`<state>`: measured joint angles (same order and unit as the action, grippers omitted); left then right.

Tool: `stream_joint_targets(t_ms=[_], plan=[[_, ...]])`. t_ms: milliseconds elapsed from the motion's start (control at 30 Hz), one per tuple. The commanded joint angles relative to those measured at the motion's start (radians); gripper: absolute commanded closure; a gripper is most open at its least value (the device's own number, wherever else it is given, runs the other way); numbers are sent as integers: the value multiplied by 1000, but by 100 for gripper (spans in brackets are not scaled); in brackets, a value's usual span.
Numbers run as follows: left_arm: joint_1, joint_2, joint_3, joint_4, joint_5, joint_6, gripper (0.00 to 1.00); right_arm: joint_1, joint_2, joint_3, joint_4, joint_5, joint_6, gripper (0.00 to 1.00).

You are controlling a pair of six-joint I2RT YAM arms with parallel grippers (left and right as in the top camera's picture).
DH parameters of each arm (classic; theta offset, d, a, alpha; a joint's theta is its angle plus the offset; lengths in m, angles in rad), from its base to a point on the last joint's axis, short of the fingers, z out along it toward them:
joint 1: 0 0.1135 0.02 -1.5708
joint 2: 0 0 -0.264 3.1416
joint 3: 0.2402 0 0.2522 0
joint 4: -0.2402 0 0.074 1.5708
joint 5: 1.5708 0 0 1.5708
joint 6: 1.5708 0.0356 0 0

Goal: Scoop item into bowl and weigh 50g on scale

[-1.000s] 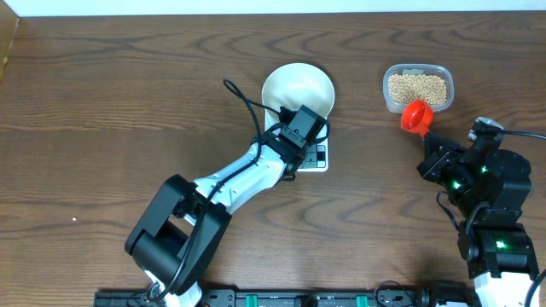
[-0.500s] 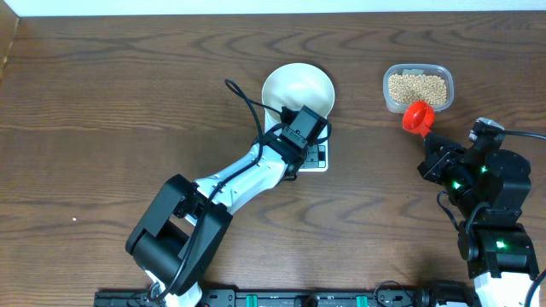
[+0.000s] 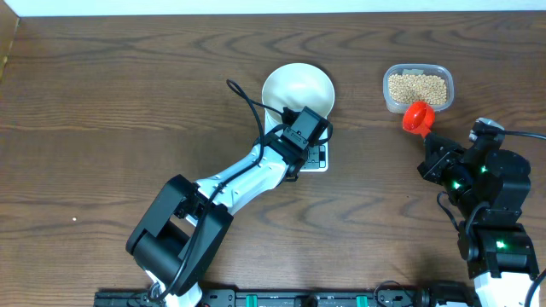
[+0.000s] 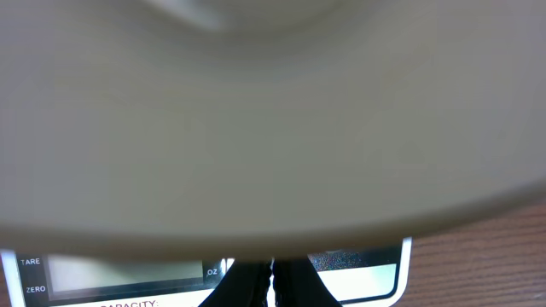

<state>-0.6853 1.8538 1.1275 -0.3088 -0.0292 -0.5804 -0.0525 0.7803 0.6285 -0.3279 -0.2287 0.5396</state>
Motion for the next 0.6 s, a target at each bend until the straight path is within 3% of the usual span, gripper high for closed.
stream_joint_targets(t_ms=[0, 567], plan=[[-2, 21, -11, 1, -10, -9, 93, -8, -10, -3, -2, 10, -17, 99], [-2, 35, -11, 5, -9, -9, 93, -8, -10, -3, 2, 13, -17, 99]])
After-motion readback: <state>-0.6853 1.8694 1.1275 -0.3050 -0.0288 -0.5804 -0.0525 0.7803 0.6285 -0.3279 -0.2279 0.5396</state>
